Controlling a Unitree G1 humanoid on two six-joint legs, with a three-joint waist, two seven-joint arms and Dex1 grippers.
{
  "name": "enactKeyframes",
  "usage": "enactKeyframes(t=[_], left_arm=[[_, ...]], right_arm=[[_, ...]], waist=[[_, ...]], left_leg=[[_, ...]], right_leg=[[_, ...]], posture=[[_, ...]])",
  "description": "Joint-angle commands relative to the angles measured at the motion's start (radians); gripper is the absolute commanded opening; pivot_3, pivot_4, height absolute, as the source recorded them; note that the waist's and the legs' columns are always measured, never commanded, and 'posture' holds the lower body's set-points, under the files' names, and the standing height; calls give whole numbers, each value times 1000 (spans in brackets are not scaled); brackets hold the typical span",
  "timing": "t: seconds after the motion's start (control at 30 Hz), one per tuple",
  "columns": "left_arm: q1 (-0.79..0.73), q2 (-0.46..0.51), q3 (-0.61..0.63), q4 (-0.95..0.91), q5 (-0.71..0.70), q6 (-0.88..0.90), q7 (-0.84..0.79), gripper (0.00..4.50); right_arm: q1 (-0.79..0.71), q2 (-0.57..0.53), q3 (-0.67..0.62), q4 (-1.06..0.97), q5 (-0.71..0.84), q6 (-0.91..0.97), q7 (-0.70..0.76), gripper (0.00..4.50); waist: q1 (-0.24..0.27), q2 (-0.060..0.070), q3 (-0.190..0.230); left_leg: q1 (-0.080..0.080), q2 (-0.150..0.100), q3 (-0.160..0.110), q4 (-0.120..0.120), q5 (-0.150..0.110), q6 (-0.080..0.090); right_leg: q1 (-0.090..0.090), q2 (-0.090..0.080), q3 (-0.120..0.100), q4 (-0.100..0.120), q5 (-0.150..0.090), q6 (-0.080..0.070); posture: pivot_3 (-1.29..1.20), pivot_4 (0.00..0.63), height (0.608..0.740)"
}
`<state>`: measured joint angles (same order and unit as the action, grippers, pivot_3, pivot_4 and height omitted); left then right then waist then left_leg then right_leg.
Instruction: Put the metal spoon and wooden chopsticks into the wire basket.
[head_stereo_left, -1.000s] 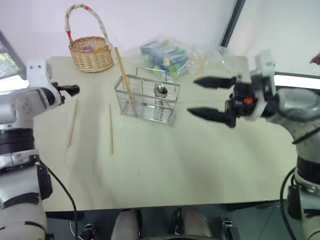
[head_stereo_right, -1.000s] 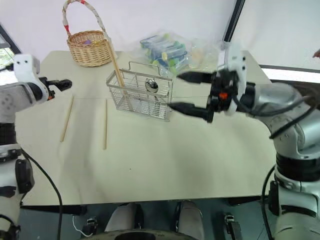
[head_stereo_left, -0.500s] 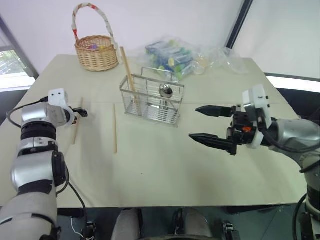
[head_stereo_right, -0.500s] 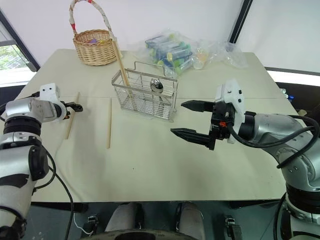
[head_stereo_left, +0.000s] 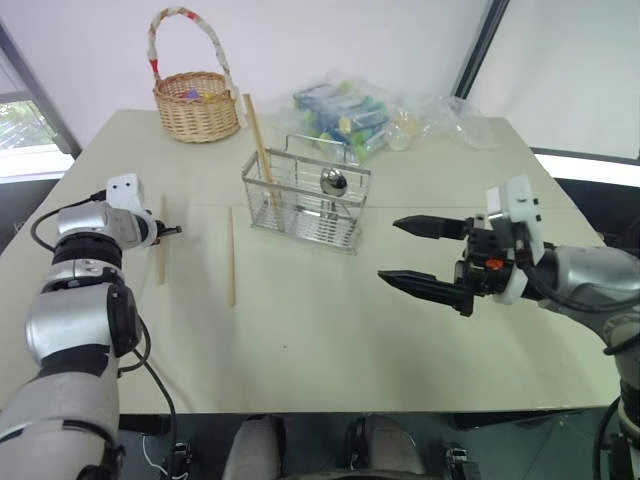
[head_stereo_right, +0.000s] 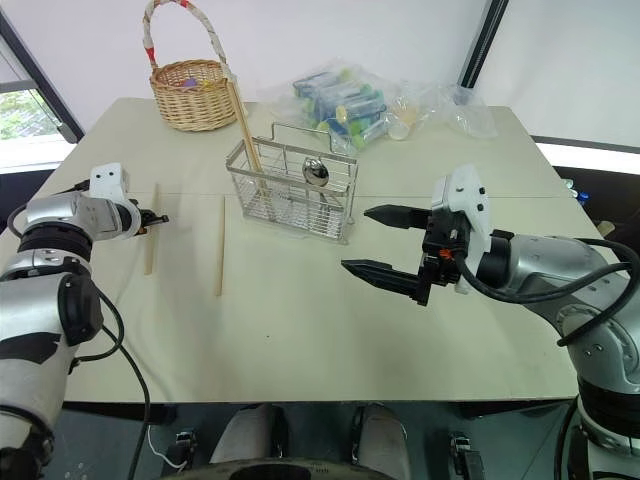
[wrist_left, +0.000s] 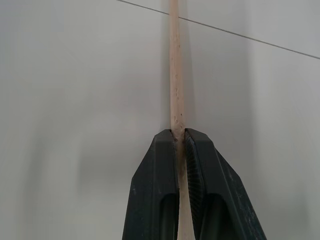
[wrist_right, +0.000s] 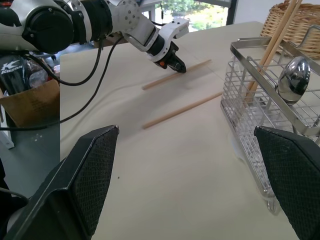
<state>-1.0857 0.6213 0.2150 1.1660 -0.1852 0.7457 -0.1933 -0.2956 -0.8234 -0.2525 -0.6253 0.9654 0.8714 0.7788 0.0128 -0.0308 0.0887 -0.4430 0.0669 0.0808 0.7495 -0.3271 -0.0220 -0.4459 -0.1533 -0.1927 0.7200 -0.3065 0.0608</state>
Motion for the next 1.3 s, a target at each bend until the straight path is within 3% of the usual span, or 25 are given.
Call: enactKeyframes(t=[0.03,0.17,0.27,0.43,0.57,0.8,1.1,1.2,1.3], left_arm=[[-38,10,17,-38,14,-114,23,27],[-66,-1,86,-148,-25,-387,91,27],[-99,-52,164,-289,-111,-551,51,27],[-146,-172,235,-493,-272,-478,9,27],[-147,-258,210,-589,-330,-413,-28,27],[-76,-361,92,-588,-250,-470,-86,27],[-15,-418,26,-522,-170,-594,-115,27],[-1,-441,46,-532,-208,-570,-137,1175],[10,-446,59,-563,-237,-533,-143,2641]], right_arm=[[-6,-11,-19,-17,17,-21,-4,4500],[-10,-17,-21,-4,20,-20,-1,4500],[-21,-15,-28,9,31,-13,-13,4500],[-16,-18,-33,9,46,-13,-23,4500],[-6,-14,-35,-2,52,-16,-42,4500],[20,-11,-56,-34,73,-17,-95,4500],[59,-20,-102,-59,135,-11,-168,4500],[63,-24,-109,-60,151,-10,-186,4500],[61,-28,-106,-53,157,-12,-197,4500]], waist=[[0,0,0],[0,-1,1],[4,-3,2],[1,2,-1],[0,3,-1],[-2,3,-1],[1,1,0],[1,2,0],[0,2,0]], left_leg=[[0,0,0,0,0,0],[0,0,0,0,0,0],[-2,1,-2,1,1,-1],[0,-2,0,1,1,-3],[1,-2,0,1,0,0],[1,-1,-1,1,0,0],[0,-1,-1,1,0,1],[0,-1,-1,1,0,1],[1,-1,-1,1,0,1]], right_leg=[[0,0,0,0,0,0],[0,0,0,0,0,0],[0,-2,-1,-1,0,0],[4,-4,-2,-2,0,0],[5,-2,-2,-2,1,1],[4,2,-3,-1,1,1],[4,1,-3,-2,1,1],[4,1,-3,-3,1,1],[4,0,-3,-3,1,1]], posture=[[0,150,627],[0,150,627],[0,150,627],[0,150,627],[0,150,627],[0,150,627],[0,150,627],[0,150,627],[0,150,627]])
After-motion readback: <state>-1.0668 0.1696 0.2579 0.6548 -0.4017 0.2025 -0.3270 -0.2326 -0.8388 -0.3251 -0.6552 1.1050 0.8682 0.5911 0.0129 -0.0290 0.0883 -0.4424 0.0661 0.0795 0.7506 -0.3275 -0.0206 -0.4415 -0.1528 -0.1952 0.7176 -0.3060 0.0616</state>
